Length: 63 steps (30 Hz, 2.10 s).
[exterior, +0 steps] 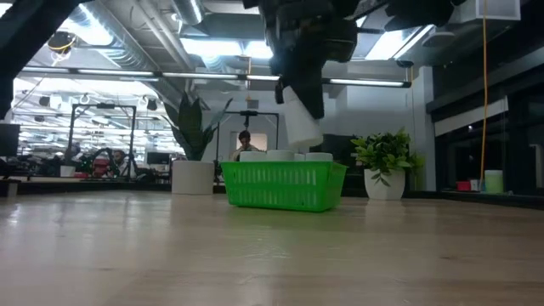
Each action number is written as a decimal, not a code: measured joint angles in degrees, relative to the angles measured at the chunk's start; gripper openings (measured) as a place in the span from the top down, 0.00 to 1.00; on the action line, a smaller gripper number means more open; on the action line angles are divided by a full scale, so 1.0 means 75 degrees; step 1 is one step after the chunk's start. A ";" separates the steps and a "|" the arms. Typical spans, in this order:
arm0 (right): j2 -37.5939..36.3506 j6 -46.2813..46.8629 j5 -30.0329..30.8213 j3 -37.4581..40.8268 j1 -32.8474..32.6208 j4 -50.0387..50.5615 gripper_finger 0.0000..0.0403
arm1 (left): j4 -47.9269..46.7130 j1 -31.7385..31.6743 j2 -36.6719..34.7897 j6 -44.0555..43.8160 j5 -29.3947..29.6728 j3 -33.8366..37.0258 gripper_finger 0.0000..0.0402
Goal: Pick and place pill bottles into a basket
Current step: Put the medicine bottle into the green basket
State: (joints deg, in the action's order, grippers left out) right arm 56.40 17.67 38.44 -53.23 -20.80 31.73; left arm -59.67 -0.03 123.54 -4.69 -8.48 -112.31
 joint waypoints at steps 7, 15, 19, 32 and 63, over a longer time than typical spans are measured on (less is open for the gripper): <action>0.0000 -0.0038 -0.0146 0.0000 0.0000 0.0086 0.39 | -0.0026 -0.0014 0.0175 0.0137 0.0000 0.0003 0.59; 0.0000 -0.0179 -0.0151 0.0000 0.0000 0.0118 0.39 | 0.0188 -0.0020 0.0222 0.0280 0.0025 0.0041 0.59; 0.0000 -0.0194 -0.0152 0.0000 -0.0003 0.0115 0.39 | 0.0191 -0.0038 0.0225 0.0333 0.0036 0.0050 0.59; -0.0003 -0.0224 -0.0152 0.0000 0.0000 0.0115 0.39 | 0.0246 -0.0184 0.0225 0.0444 0.0121 0.0052 0.59; -0.0006 -0.0229 -0.0163 0.0006 -0.0003 0.0155 0.39 | 0.0272 -0.0149 0.0578 0.0635 0.0121 0.0055 0.52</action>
State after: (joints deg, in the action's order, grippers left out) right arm 56.36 15.95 37.21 -53.19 -20.82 32.90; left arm -57.63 -1.15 127.87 0.07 -7.57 -111.90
